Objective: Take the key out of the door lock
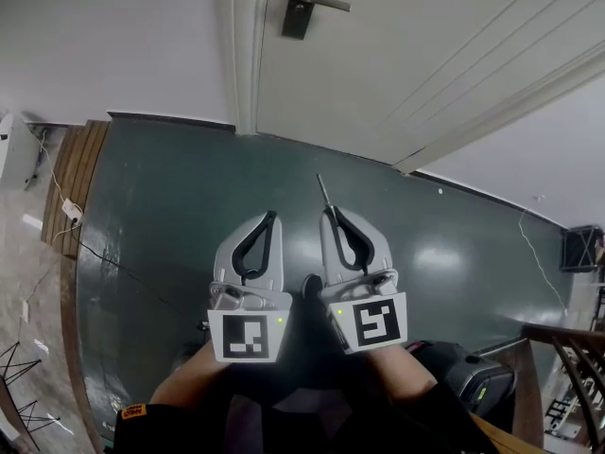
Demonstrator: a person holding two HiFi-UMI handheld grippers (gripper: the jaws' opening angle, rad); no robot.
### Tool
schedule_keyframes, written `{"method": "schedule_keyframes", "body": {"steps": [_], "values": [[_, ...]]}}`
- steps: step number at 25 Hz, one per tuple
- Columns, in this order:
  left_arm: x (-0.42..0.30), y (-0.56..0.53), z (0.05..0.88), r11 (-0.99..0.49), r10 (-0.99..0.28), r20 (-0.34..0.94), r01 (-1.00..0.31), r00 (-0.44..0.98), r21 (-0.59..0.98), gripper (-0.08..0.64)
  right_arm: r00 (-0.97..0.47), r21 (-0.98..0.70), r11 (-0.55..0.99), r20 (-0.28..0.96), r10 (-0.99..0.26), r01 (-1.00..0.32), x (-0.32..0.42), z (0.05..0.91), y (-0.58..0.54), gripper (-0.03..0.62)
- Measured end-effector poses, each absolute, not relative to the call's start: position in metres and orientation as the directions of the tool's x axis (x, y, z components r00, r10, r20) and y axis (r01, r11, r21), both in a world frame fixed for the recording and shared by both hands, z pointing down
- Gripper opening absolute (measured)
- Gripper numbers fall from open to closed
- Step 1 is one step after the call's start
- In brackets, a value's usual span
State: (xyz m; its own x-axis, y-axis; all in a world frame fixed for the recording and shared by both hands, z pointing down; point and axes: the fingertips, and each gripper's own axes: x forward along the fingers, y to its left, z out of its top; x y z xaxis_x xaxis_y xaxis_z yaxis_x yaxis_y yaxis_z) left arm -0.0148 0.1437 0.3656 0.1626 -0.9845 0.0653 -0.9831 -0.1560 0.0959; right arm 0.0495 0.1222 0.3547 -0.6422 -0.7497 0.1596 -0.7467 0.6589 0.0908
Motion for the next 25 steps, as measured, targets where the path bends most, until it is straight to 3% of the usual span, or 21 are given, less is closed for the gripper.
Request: {"method": "schedule_keyframes", "body": {"steps": [14,25], "values": [[0.086,0.125,0.366,-0.214,-0.970,0.110,-0.976,0.217,0.044,0.018,-0.616,0.033,0.627,0.155,-0.773,-0.778,0.150,0.360,0.114,0.015],[0.110,0.119,0.371,-0.189,-0.973,0.127,-0.982,0.191,0.030,0.018,-0.645,0.019,0.657,0.163,-0.746,-0.754,0.173,0.368,0.112,0.015]]}}
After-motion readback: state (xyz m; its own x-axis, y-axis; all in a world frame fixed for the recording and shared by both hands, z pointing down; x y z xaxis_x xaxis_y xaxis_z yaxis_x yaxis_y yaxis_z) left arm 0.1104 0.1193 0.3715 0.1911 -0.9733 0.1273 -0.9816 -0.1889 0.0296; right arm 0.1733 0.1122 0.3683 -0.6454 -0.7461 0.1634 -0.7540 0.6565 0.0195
